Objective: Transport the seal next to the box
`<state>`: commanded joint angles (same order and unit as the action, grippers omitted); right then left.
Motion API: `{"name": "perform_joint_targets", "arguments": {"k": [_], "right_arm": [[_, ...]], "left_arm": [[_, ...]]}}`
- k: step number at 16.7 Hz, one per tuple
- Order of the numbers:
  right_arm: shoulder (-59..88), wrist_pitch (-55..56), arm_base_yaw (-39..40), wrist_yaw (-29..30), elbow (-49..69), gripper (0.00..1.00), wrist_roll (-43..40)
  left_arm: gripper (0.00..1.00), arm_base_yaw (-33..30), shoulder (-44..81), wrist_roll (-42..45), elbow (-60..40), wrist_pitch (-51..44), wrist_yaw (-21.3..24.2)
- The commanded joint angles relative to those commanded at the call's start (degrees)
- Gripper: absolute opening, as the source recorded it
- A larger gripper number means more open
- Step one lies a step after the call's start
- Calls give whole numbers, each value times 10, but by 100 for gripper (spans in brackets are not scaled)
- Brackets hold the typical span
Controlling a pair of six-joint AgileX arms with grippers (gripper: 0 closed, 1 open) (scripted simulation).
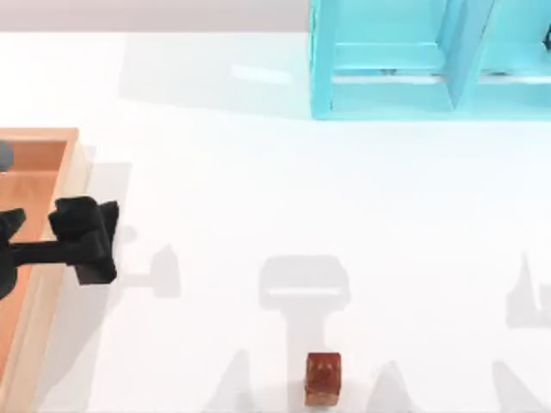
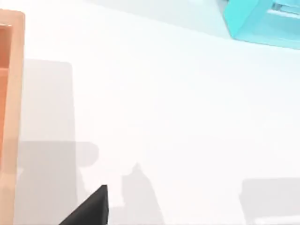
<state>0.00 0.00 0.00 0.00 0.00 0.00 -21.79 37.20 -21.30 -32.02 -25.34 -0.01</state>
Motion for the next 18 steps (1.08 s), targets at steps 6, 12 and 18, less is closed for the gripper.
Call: {"name": "perform_joint_targets", "arguments": {"k": [6, 12, 18], "right_arm": [[0, 0, 0, 0, 0, 100, 0], [0, 0, 0, 0, 0, 100, 0], [0, 0, 0, 0, 0, 100, 0]], "left_arm": [[100, -187, 353, -182, -281, -217, 0], [100, -332, 634, -324, -501, -386, 1], [100, -382, 724, -372, -572, -443, 1]]}}
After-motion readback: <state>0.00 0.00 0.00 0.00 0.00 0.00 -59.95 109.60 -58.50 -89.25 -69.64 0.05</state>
